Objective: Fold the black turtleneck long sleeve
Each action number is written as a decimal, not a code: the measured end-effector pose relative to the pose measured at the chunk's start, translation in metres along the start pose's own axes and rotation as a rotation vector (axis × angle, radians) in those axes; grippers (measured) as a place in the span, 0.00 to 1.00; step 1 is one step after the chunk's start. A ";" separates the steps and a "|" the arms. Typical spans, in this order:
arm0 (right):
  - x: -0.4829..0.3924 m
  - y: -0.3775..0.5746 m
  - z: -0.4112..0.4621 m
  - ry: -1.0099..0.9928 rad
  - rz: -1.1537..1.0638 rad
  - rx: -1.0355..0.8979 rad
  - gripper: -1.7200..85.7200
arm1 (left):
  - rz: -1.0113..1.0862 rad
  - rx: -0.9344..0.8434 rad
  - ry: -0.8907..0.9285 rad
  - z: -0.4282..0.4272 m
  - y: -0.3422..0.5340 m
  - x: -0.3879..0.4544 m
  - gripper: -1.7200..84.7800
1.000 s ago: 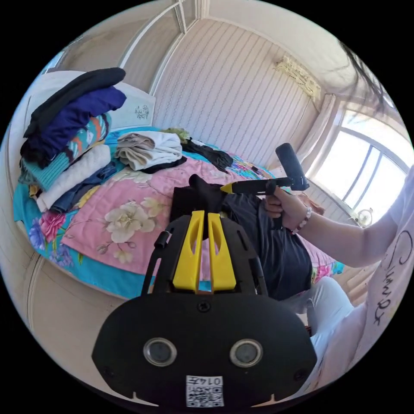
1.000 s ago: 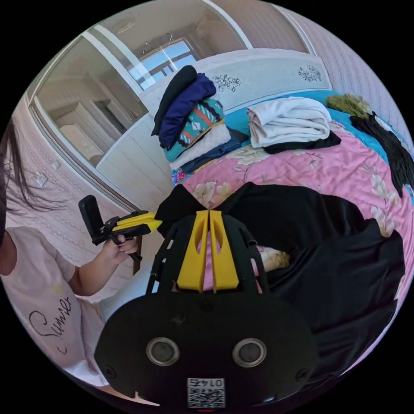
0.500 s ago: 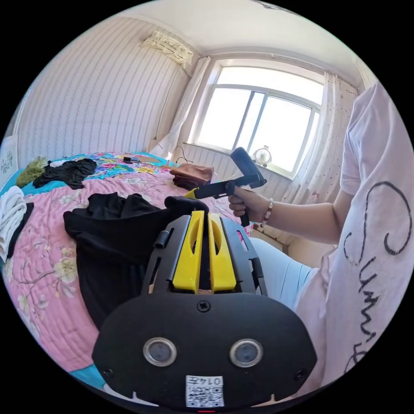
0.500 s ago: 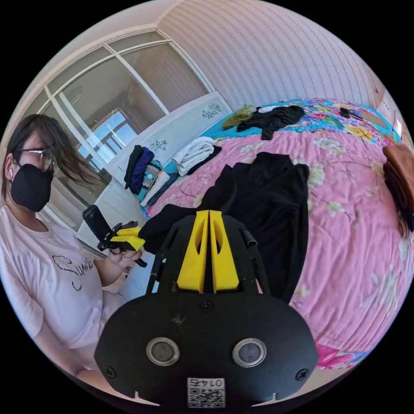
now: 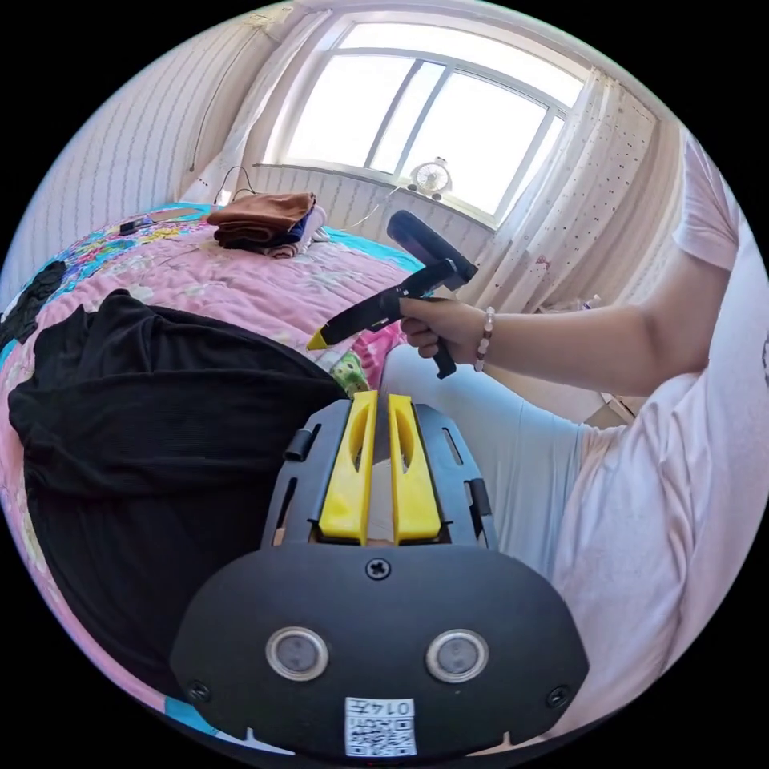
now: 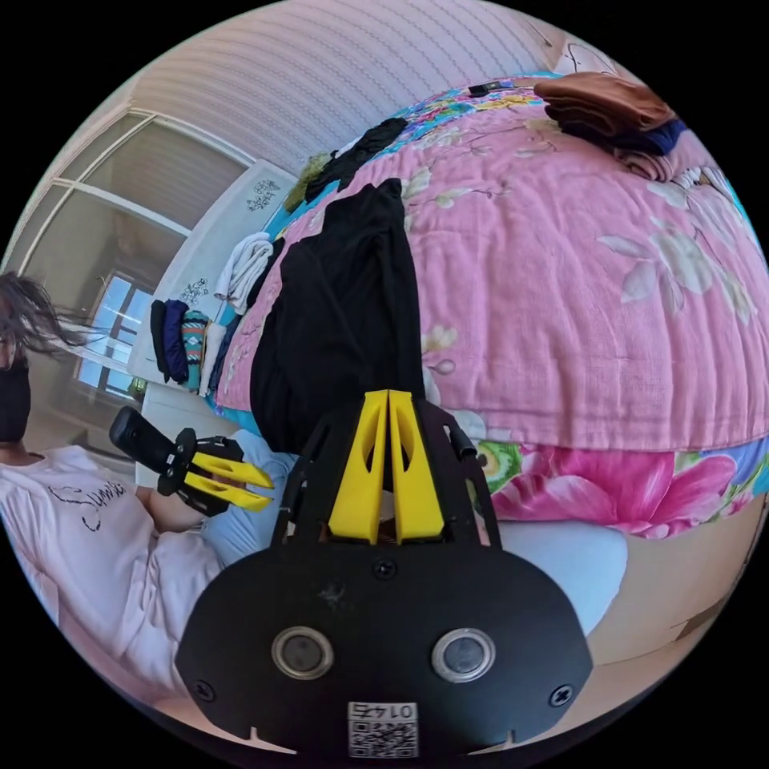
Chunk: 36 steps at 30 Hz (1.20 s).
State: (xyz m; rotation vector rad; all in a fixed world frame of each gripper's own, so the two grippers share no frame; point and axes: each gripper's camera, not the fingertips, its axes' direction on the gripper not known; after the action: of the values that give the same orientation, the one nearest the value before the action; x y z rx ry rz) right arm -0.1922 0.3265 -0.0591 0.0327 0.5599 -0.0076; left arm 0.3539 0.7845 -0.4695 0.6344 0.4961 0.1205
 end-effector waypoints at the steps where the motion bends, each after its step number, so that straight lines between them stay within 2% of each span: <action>1: 0.002 0.002 -0.002 0.014 -0.006 0.010 0.03 | -0.007 -0.007 -0.005 0.000 0.000 -0.004 0.05; 7: 0.004 0.000 0.018 0.112 -0.087 -0.020 0.07 | -0.200 -0.028 -0.211 -0.024 0.014 -0.084 0.06; 9: 0.012 -0.005 0.026 0.089 -0.086 -0.023 0.07 | -0.293 0.009 -0.356 -0.056 0.021 -0.139 0.06; 12: 0.019 -0.034 0.031 0.060 -0.118 0.025 0.09 | -0.426 0.077 -0.476 -0.107 0.027 -0.220 0.07; 18: 0.028 -0.153 0.042 0.078 -0.219 0.086 0.11 | -0.733 0.211 -0.409 -0.172 0.030 -0.388 0.11; 21: 0.041 -0.218 0.061 0.068 -0.190 0.068 0.15 | -0.808 0.170 -0.467 -0.168 0.025 -0.447 0.12; 25: 0.057 -0.283 0.101 0.084 -0.133 0.013 0.20 | -0.917 0.155 -0.283 -0.142 0.023 -0.509 0.17; 27: 0.066 -0.299 0.118 0.082 -0.097 -0.017 0.19 | -0.916 0.109 -0.219 -0.122 0.019 -0.533 0.15; 29: 0.072 -0.307 0.137 0.080 -0.097 -0.082 0.12 | -0.875 0.064 -0.146 -0.111 0.013 -0.545 0.11; 32: 0.072 -0.305 0.130 0.093 -0.144 -0.049 0.05 | -0.862 0.065 -0.220 -0.130 0.001 -0.553 0.06; 36: 0.068 -0.313 0.092 0.084 -0.198 0.021 0.04 | -0.819 0.116 -0.322 -0.167 -0.027 -0.554 0.03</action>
State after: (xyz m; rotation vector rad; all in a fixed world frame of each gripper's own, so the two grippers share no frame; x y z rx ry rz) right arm -0.0908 0.0111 -0.0258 -0.0021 0.6454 -0.2055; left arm -0.2127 0.7114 -0.3761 0.5094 0.4186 -0.7787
